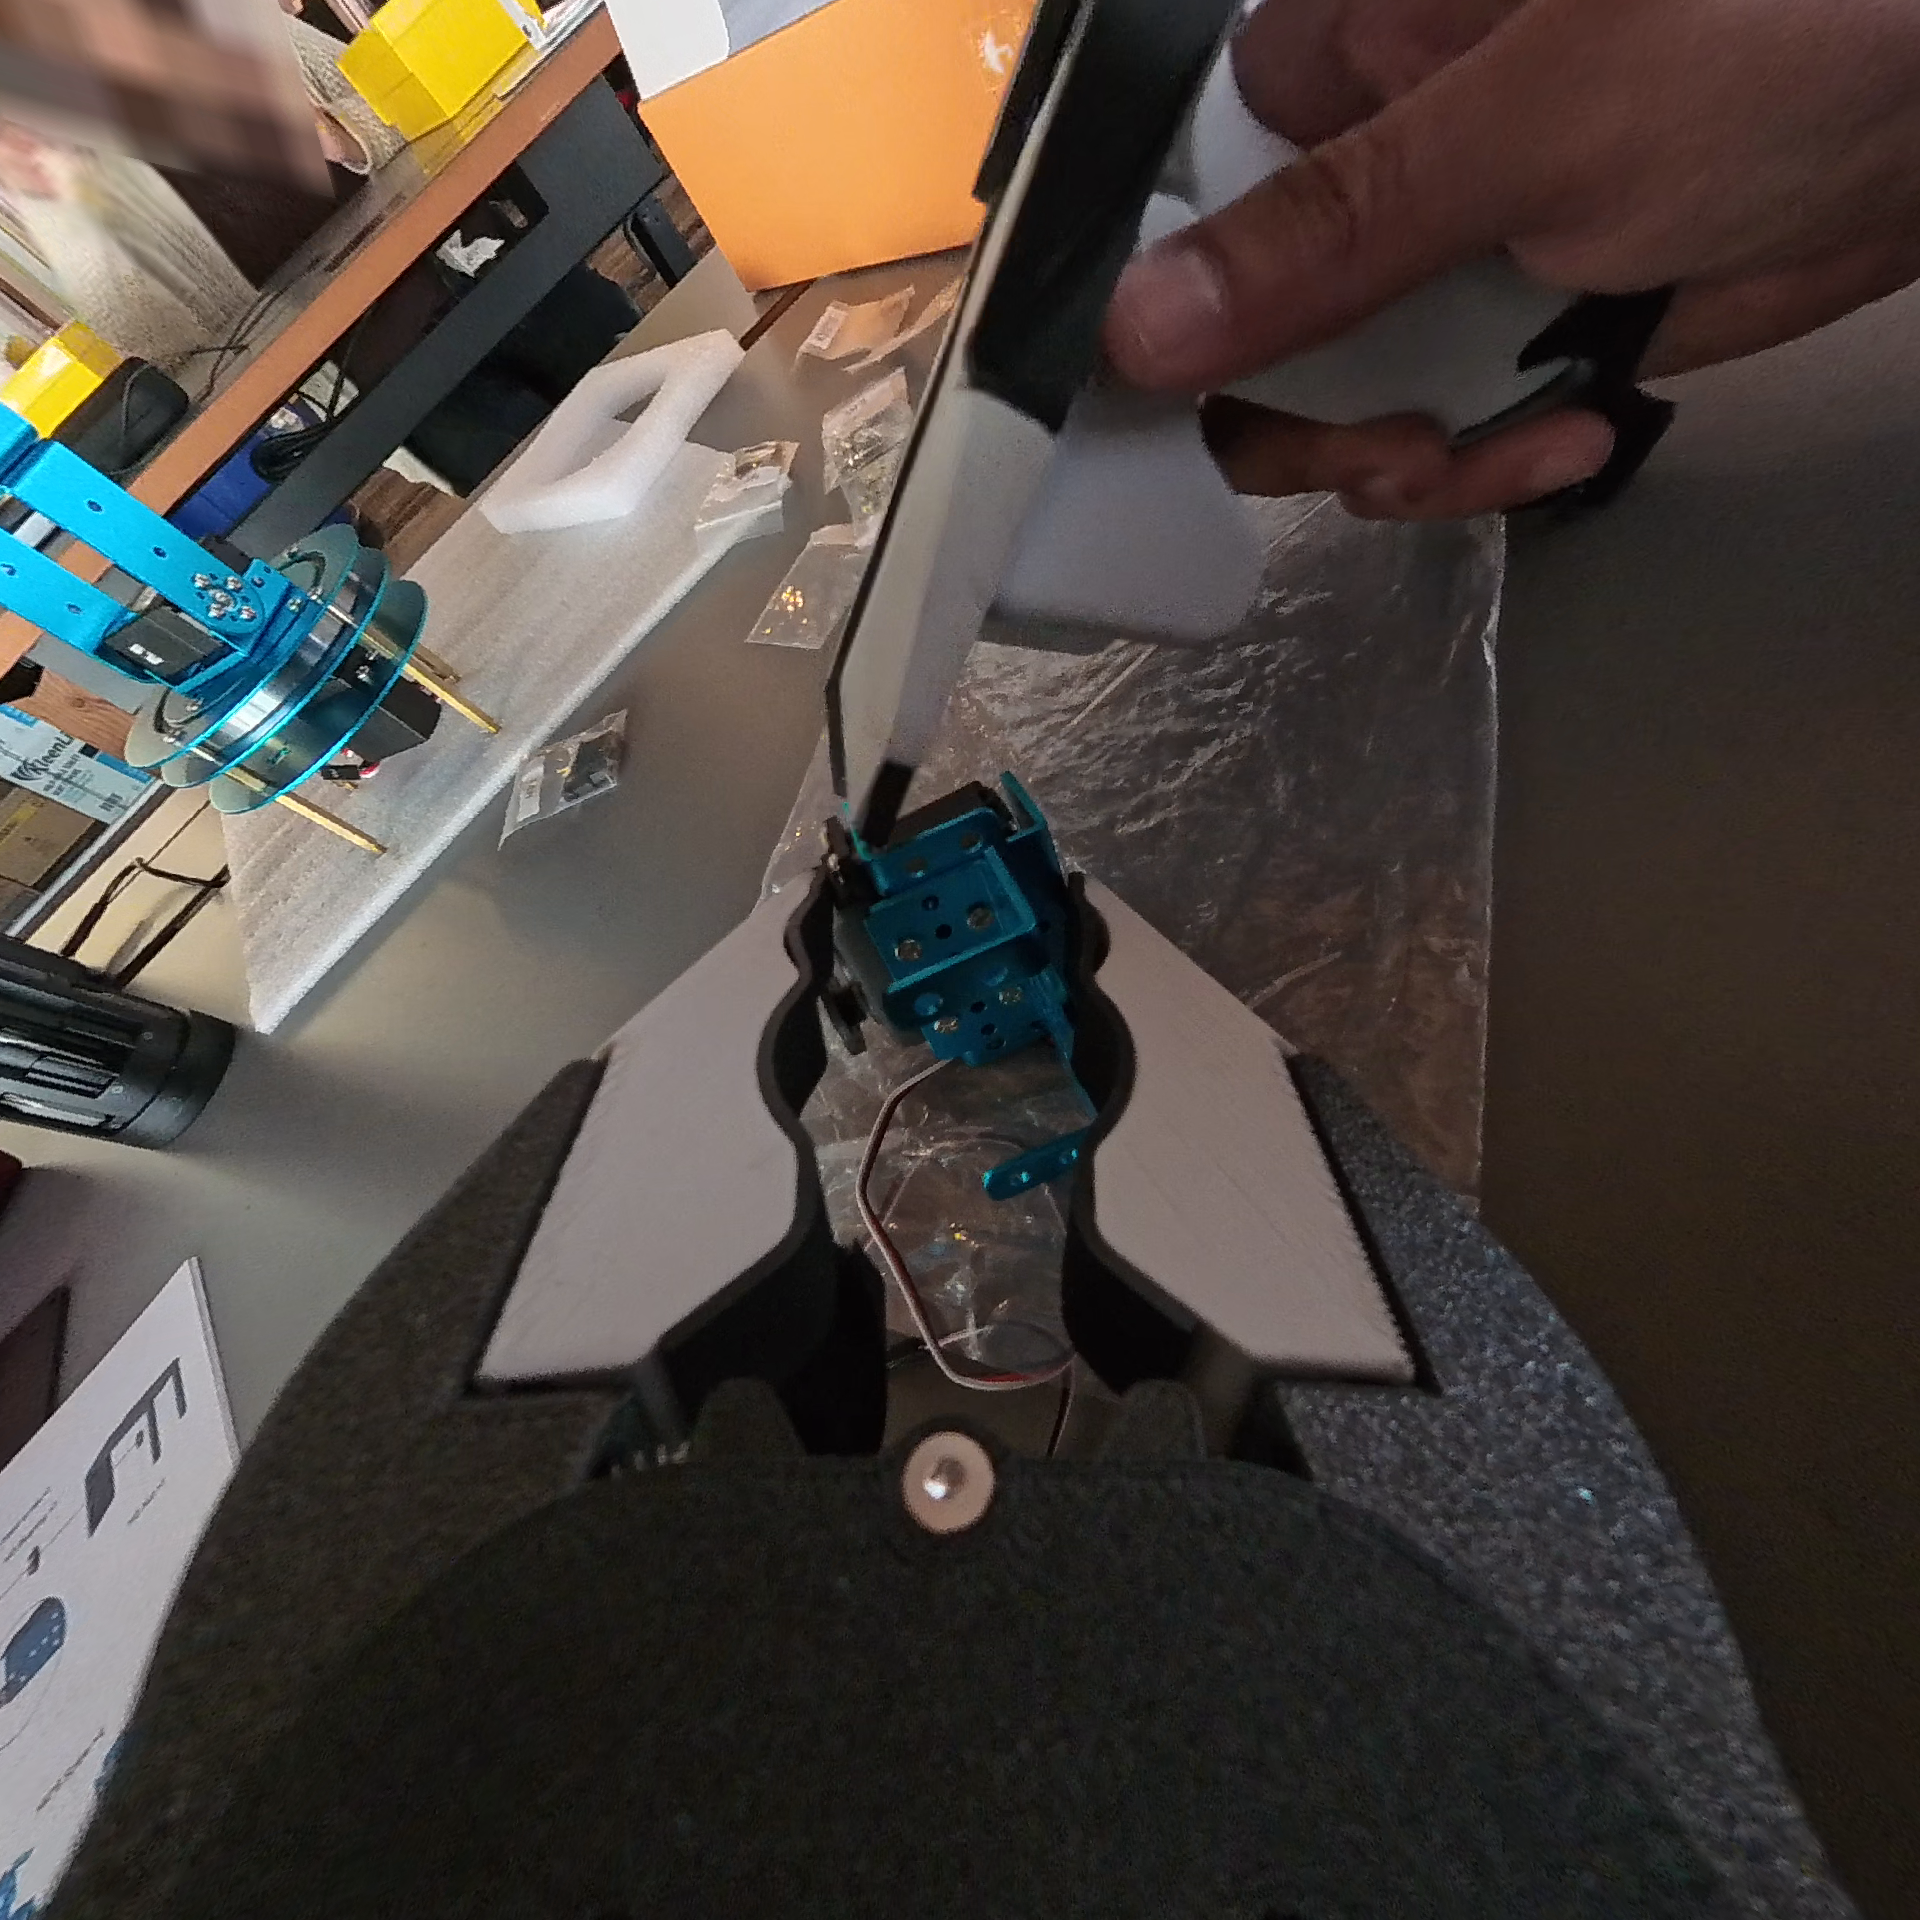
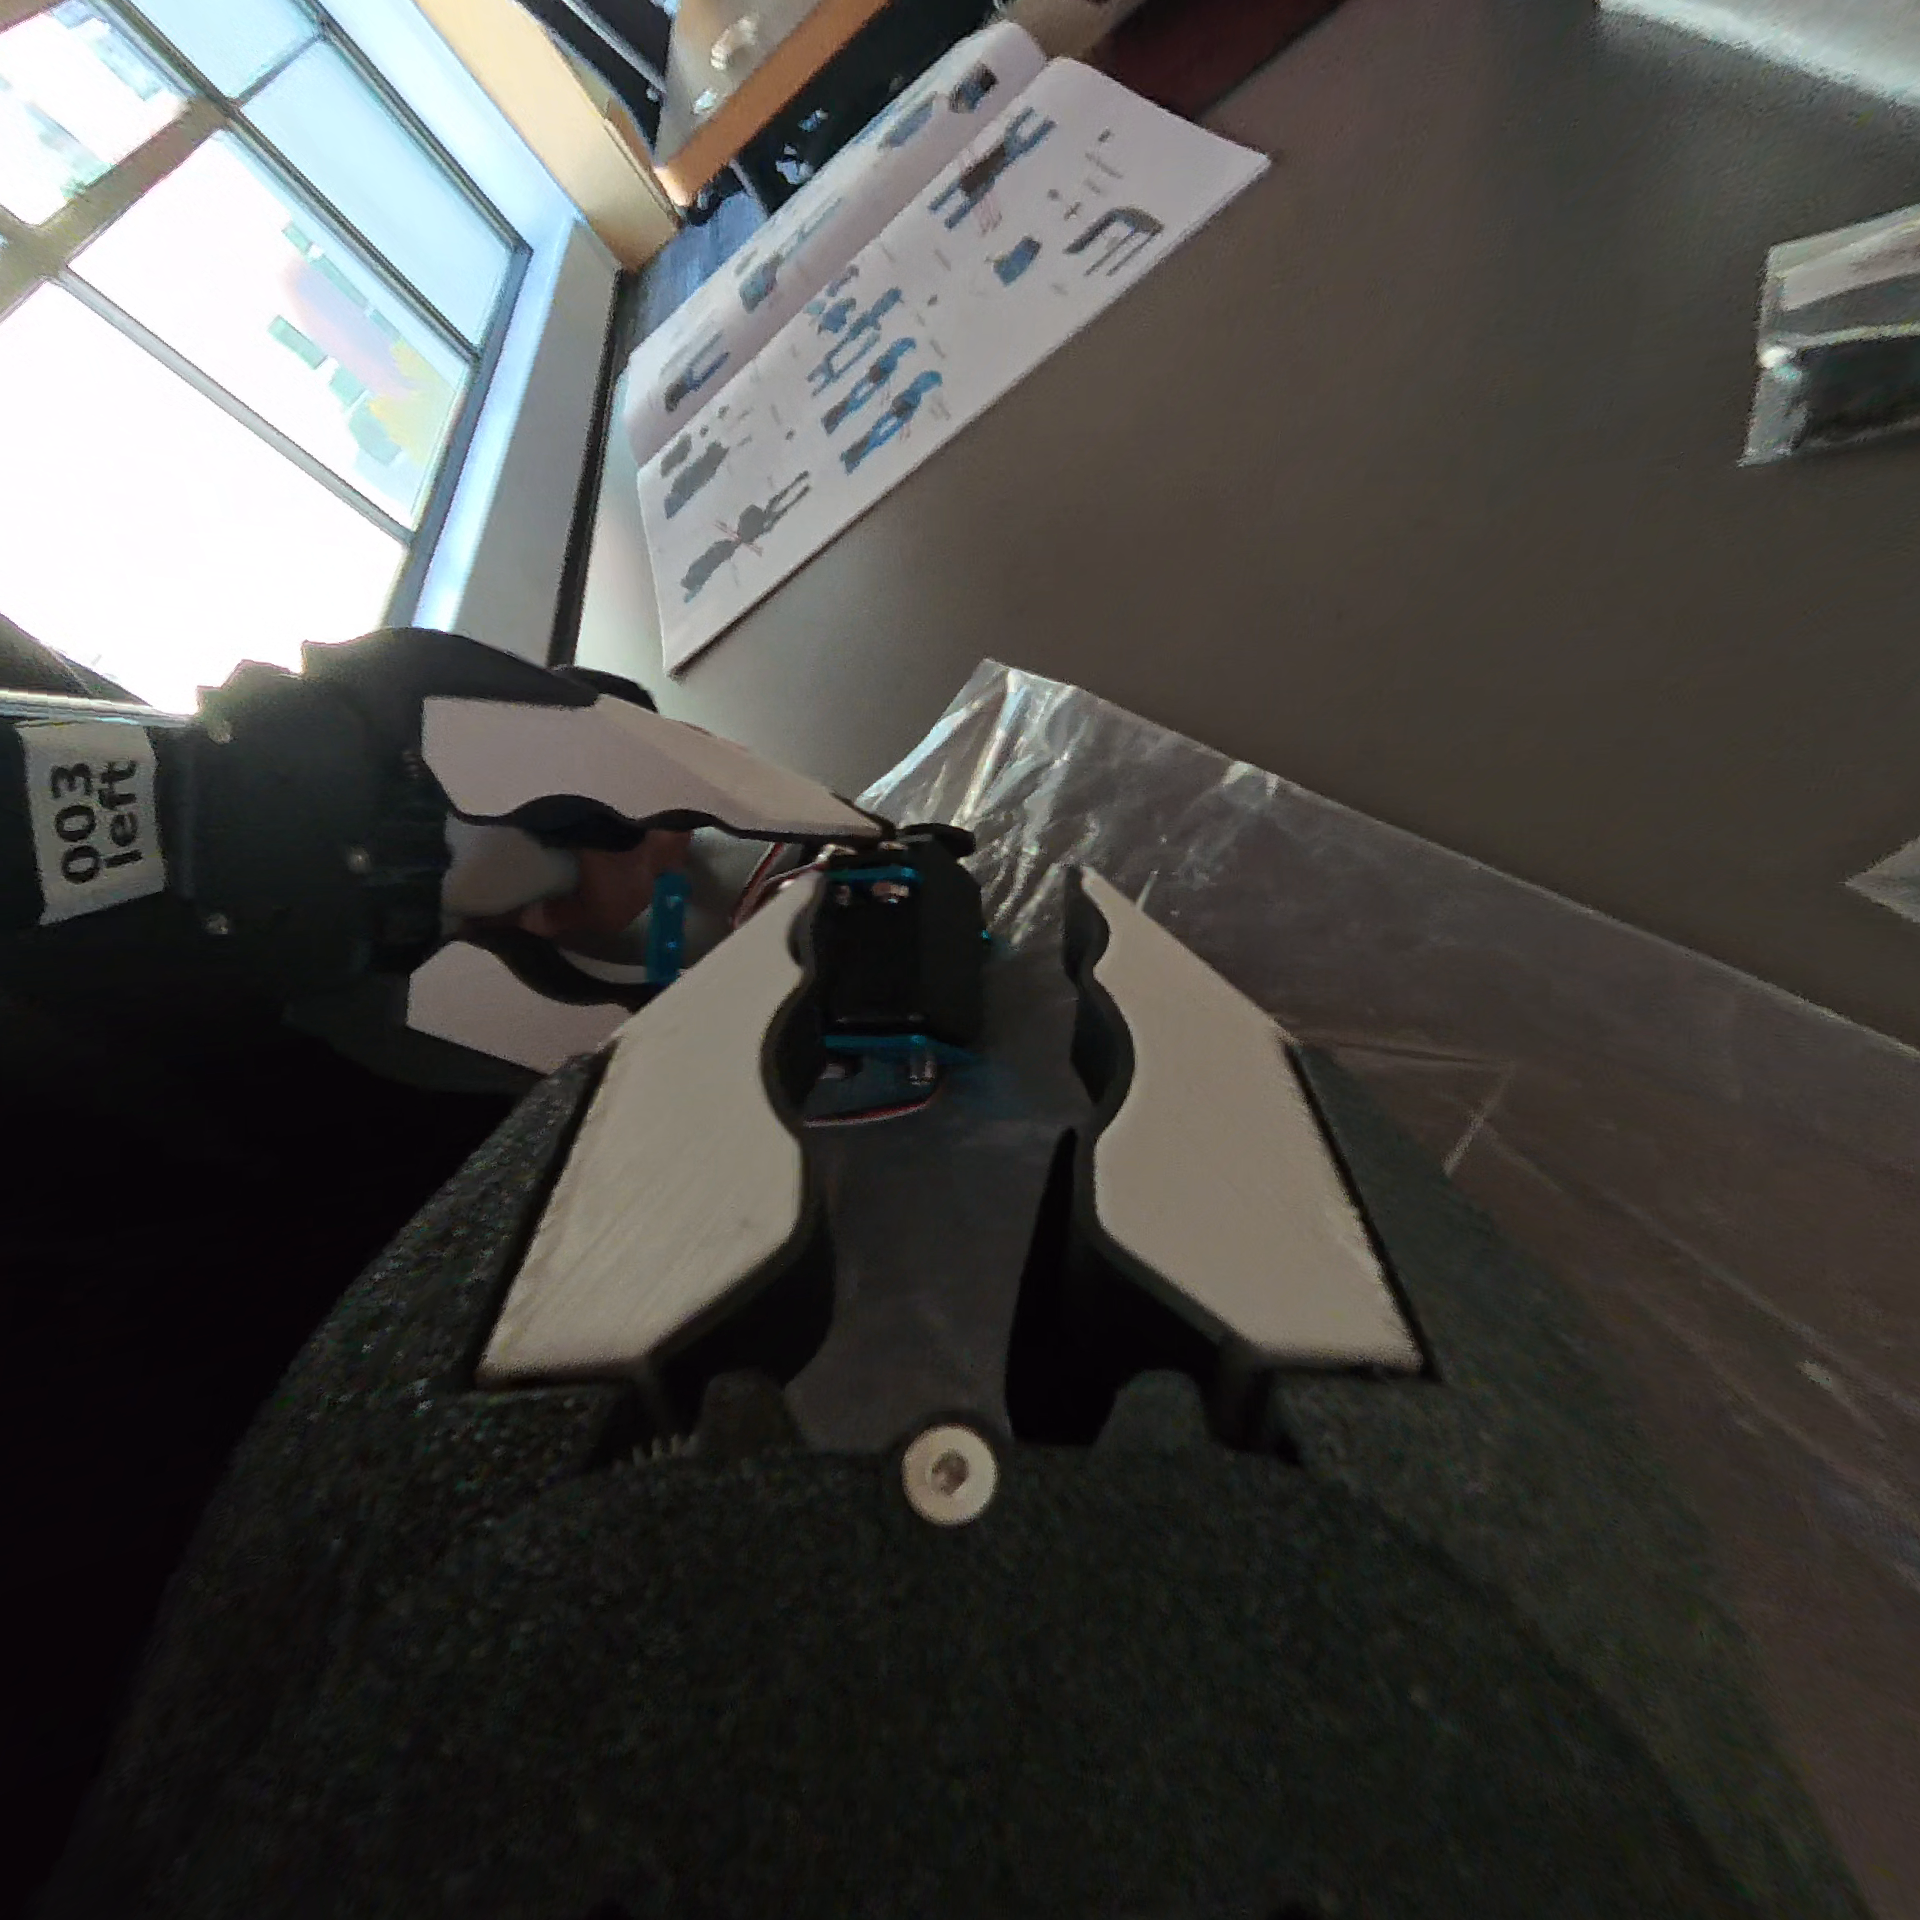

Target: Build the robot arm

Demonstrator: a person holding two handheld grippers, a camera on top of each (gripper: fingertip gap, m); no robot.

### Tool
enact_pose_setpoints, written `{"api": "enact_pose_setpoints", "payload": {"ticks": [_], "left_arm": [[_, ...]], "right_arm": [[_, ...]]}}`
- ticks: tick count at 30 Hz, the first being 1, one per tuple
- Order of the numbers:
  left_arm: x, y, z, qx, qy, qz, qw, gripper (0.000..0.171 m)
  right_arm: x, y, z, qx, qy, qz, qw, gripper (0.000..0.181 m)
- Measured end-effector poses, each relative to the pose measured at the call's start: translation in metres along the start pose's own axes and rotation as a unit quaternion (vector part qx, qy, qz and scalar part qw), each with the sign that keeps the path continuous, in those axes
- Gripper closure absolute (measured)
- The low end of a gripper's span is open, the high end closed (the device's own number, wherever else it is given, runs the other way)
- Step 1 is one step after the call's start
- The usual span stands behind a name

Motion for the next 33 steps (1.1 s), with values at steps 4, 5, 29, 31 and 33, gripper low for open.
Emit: {"api": "enact_pose_setpoints", "payload": {"ticks": [4,5,29,31,33], "left_arm": [[0.0,0.0,0.0,0.001,0.002,0.0,1.0,0.127],[0.0,0.0,0.0,0.0,0.001,0.0,1.0,0.127],[0.0,0.0,0.0,0.0,0.002,0.0,1.0,0.127],[0.0,0.0,0.0,0.002,0.003,0.0,1.0,0.127],[0.0,0.0,0.0,0.001,0.002,0.0,1.0,0.127]], "right_arm": [[0.0,-0.009,-0.009,-0.041,0.004,-0.012,0.999,0.147],[0.002,-0.01,-0.007,-0.03,0.003,-0.018,0.999,0.145],[0.003,-0.003,0.003,-0.008,-0.02,-0.005,1.0,0.132],[0.001,0.0,0.001,-0.015,-0.015,0.002,1.0,0.132],[0.001,-0.003,-0.006,-0.033,-0.002,-0.002,0.999,0.134]]}}
Point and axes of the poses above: each gripper's, where its closed fingertips meet, y out along the fingers, x out of its top, z = x × y across the jaws, the point moved 8 cm from there along -y, back along the fingers, and after that the axes turned 10 degrees about -y, right-handed, at the moved point
